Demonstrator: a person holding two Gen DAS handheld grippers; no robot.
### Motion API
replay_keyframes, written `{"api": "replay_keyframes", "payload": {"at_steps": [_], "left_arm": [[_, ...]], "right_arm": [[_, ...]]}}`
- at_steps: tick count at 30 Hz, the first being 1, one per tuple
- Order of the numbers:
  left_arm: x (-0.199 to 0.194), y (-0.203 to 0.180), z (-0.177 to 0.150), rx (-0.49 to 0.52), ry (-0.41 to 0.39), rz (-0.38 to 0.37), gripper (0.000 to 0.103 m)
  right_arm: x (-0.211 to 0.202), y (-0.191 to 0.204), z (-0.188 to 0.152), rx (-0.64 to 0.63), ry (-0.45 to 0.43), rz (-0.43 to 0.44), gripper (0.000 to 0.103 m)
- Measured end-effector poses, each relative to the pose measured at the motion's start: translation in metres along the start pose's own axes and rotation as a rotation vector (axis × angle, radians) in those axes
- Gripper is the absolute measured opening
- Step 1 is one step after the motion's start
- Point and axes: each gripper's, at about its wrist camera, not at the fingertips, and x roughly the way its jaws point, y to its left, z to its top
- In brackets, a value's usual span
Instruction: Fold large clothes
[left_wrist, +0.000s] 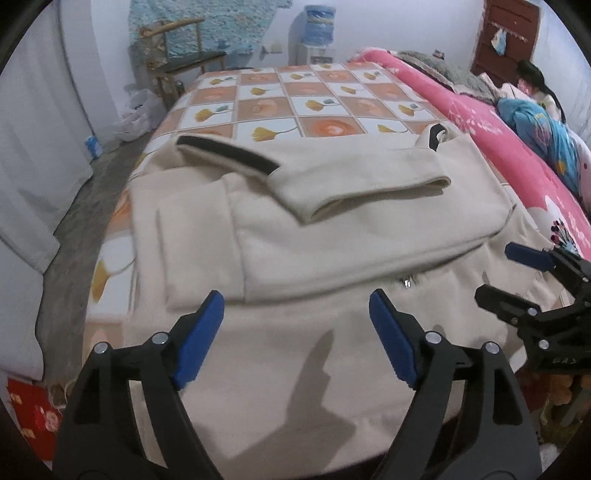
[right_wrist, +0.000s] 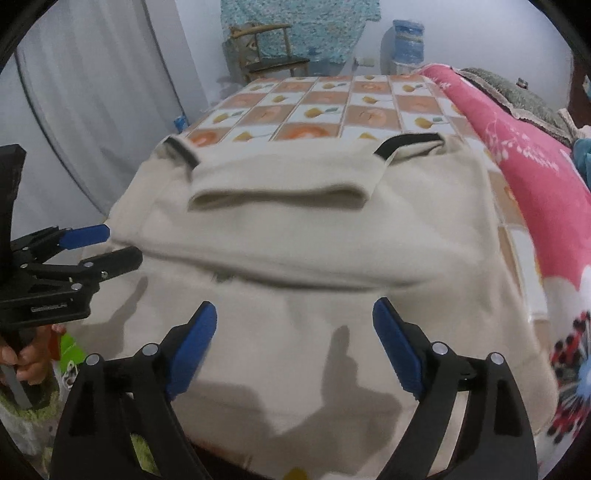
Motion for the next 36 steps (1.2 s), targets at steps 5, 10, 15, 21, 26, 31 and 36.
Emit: {"api": "replay_keyframes", "payload": {"at_steps": [5,10,15,21,26,31,36], "left_arm": [[-0.023,0.015,-0.035,-0.069,-0.06,0.042,0.078],[-0.046,0.044,-0.064,-0.157,-0.116,0.085,0.078],[-0.06,0.081,-0.083,-0.265,-0.151,0.067,0.076],[-0.047,0.104,-0.083,-0.343,-0.137,-0.023,0.052],[-0.018,0.113,-0.078,-0.389,-0.081,-0.033,0.047],[-0.004,0.12,-0.076,-0.391,-0.072,0.004,0.044],[-0.004,0.123,-0.074,-0.389,-0.092,-0.031,0.044]], "right_arm": [[0.002,0.007,-0.017,-0.015,0.022,0.007,0.085],[0.016,0.013,-0.028,-0.055,0.06,0.008,0.085],[0.018,0.014,-0.029,-0.079,0.045,0.007,0.088],[0.019,0.014,-0.029,-0.08,0.043,0.005,0.088],[0.019,0.014,-0.028,-0.074,0.044,0.004,0.088],[0.02,0.015,-0.028,-0.078,0.044,0.001,0.088],[0.02,0.016,-0.029,-0.077,0.038,0.001,0.091]]}}
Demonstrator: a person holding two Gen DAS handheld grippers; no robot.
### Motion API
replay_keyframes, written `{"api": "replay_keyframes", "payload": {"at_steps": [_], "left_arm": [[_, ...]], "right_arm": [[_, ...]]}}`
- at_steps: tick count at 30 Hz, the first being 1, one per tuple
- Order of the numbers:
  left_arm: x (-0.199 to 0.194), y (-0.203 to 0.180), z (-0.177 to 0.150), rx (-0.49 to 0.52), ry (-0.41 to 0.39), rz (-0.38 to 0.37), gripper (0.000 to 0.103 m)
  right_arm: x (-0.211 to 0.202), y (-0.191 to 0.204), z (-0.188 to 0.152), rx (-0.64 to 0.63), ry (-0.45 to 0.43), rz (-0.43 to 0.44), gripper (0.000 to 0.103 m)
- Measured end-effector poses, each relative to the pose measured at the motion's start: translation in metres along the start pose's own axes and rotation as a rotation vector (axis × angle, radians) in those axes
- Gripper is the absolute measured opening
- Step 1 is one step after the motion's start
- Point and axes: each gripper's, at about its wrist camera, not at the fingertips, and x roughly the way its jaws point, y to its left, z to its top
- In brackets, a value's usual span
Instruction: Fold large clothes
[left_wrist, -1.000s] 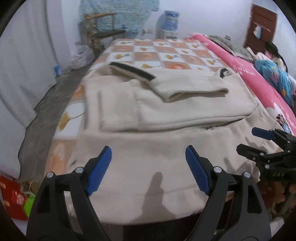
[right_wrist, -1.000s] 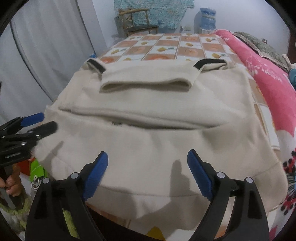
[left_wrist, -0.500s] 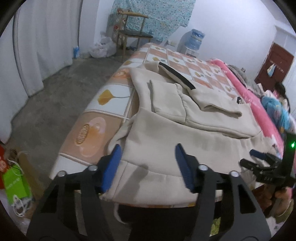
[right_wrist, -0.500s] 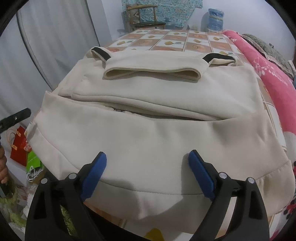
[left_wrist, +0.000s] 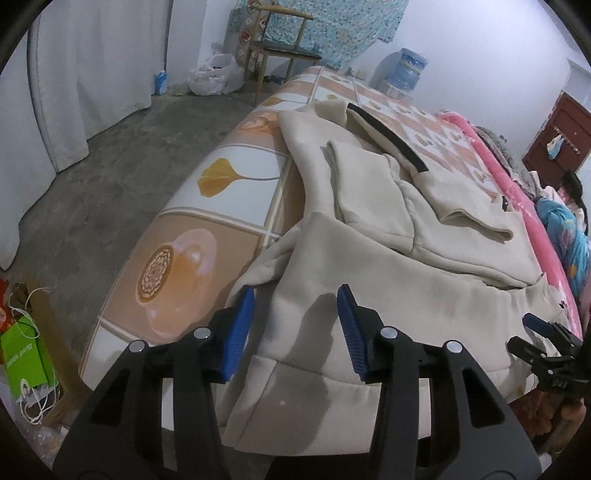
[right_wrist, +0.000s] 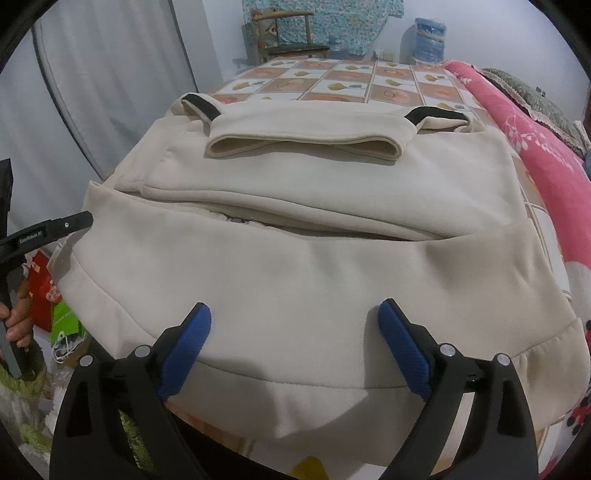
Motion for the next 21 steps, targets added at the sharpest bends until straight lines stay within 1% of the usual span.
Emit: {"api": "replay_keyframes", "payload": {"at_steps": [2,3,4,6,8,10,11,13,15,17,18,19,20,21], "left_arm": [[-0.005,0.004,0.0,-0.024,-0.012,-0.112,0.042],[-0.01,0.005,0.0,-0.038,-0.039,-0.184,0.042],[-0.014,0.005,0.001,-0.035,-0.057,-0.222,0.043],[-0.015,0.001,0.004,-0.012,-0.066,-0.22,0.043],[-0.006,0.0,0.009,-0.005,-0.043,-0.191,0.043],[0.008,0.004,0.013,-0.025,-0.008,-0.164,0.043],[0.014,0.006,0.016,-0.042,0.002,-0.164,0.042],[0.014,0.007,0.017,-0.05,-0.005,-0.176,0.042],[0.009,0.005,0.017,-0.042,-0.024,-0.213,0.042],[0.001,0.007,0.015,-0.047,-0.047,-0.327,0.043],[-0.001,0.008,0.014,-0.051,-0.047,-0.365,0.043],[-0.001,0.01,0.013,-0.055,-0.043,-0.388,0.043],[0.0,0.01,0.013,-0.057,-0.037,-0.381,0.043],[0.003,0.011,0.013,-0.056,-0.021,-0.344,0.043]], "right_arm": [[0.001,0.001,0.0,0.001,-0.003,-0.002,0.091],[0.001,0.001,0.0,0.001,-0.003,-0.004,0.091],[0.001,0.001,0.0,-0.001,-0.004,-0.006,0.091],[0.001,0.001,-0.001,0.0,-0.006,-0.006,0.092],[0.001,0.001,0.0,-0.001,-0.007,-0.007,0.092],[0.002,0.002,0.0,-0.003,-0.008,-0.009,0.093],[0.002,0.002,0.0,-0.004,-0.007,-0.01,0.093],[0.002,0.002,0.0,-0.003,-0.007,-0.009,0.093],[0.002,0.002,0.0,-0.003,-0.007,-0.008,0.093],[0.002,0.002,0.0,-0.004,-0.006,-0.009,0.093],[0.002,0.002,0.0,-0.004,-0.006,-0.01,0.093],[0.002,0.002,0.0,-0.003,-0.006,-0.008,0.093],[0.002,0.002,0.0,-0.004,-0.006,-0.008,0.093],[0.002,0.002,0.0,-0.004,-0.006,-0.008,0.093]]}}
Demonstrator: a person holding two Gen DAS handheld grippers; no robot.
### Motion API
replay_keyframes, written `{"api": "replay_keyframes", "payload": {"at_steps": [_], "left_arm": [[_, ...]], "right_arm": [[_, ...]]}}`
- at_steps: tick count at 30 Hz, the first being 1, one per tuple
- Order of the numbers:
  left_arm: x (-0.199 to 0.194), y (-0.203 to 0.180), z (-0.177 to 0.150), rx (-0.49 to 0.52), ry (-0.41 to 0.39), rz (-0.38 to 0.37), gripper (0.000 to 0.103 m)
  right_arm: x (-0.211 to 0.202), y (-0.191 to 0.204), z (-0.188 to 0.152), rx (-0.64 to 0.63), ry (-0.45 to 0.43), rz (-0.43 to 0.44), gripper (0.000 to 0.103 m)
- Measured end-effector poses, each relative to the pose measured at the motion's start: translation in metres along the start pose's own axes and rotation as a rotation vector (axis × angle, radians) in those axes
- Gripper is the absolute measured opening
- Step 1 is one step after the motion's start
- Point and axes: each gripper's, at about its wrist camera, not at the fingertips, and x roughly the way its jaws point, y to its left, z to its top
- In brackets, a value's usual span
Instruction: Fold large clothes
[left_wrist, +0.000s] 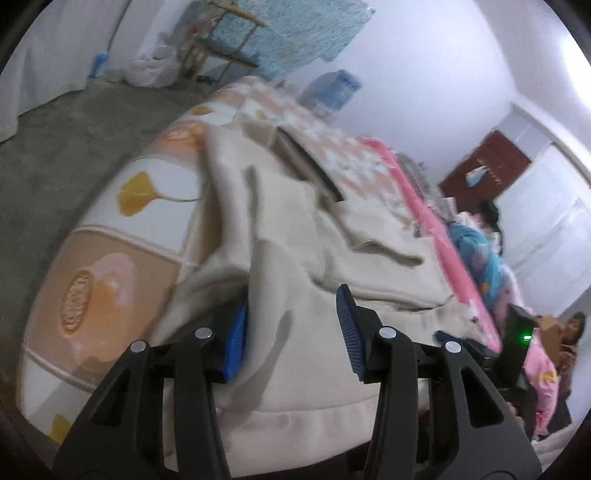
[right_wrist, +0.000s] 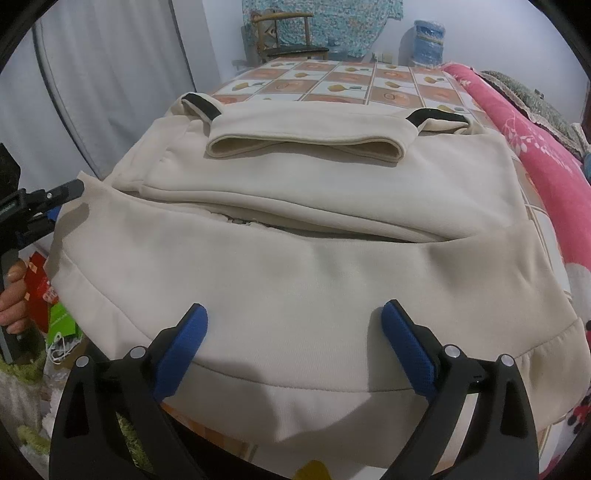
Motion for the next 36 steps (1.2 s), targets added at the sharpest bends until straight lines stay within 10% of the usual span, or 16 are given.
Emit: {"api": "replay_keyframes", "payload": {"at_steps": [7,20,29,36], "left_arm": [[-0.008,-0.017,-0.004,0.077,-0.026,-0.059,0.041],[0.024,-0.038,-0.008,0.237,0.022,0.289,0.038],[0.037,-0.083,-0.04,0.593,0.027,0.6,0.036],[0.039,-0.087,-0.037,0.585,0.026,0.651,0.036]], "right_arm": [[0.0,-0.001,-0.001,0.002,0.002,-0.003,0.093],[0.0,-0.001,0.0,0.0,0.002,-0.007,0.093],[0.0,-0.002,-0.001,0.001,0.004,-0.013,0.094],[-0.001,-0.003,-0.001,0.002,0.004,-0.016,0.094]]}}
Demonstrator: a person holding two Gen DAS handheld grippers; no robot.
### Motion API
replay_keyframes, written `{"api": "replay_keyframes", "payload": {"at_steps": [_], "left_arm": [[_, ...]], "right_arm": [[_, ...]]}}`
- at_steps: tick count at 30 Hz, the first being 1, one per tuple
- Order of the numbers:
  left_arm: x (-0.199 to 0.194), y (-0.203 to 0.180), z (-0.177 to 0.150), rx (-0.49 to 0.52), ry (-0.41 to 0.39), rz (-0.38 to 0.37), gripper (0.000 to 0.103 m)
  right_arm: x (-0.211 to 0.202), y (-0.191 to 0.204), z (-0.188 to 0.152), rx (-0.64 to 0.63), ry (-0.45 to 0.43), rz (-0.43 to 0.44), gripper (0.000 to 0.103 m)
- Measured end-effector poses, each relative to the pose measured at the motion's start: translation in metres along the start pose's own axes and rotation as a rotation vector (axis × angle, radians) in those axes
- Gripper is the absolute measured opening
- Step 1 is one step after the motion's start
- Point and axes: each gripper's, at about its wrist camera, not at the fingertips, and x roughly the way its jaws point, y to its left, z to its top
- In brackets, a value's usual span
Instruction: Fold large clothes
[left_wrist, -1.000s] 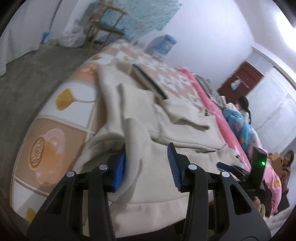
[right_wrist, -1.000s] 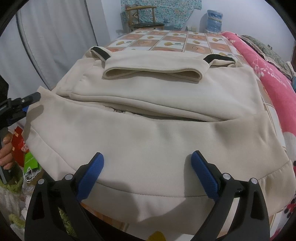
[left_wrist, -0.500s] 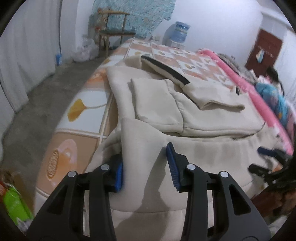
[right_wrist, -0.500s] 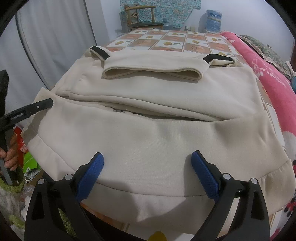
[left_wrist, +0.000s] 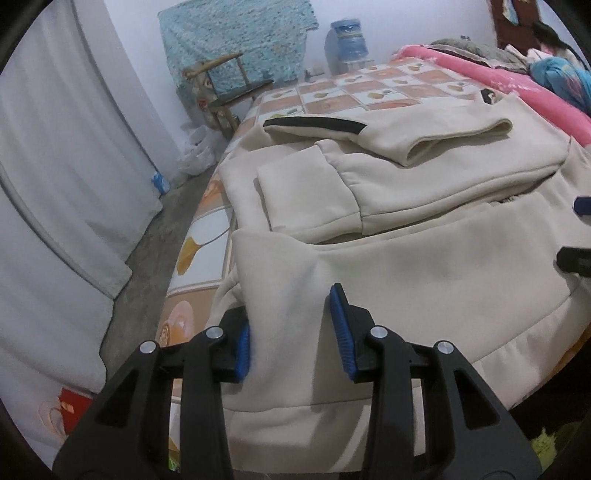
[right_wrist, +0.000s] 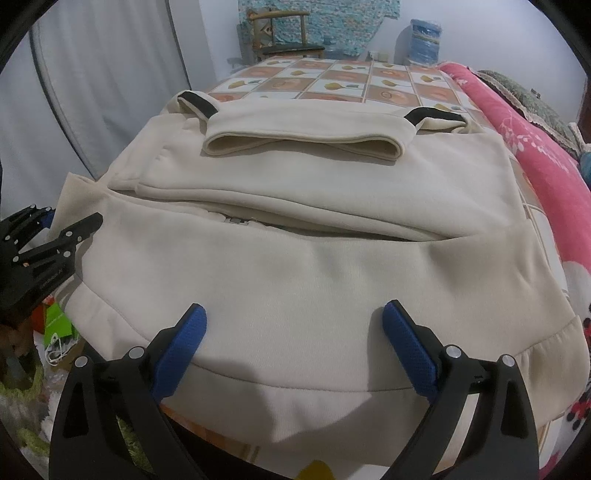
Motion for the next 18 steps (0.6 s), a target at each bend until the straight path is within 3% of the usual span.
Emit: {"api": "replay_keyframes", "payload": {"at_steps": [18], "left_arm": [[0.0003,-0.0082,0.0026,-0.031,0.03,0.033,0.036]], "right_arm": [[0.001,0.0024,0.0001,0.0,-0.006,0.004,0.094]]}}
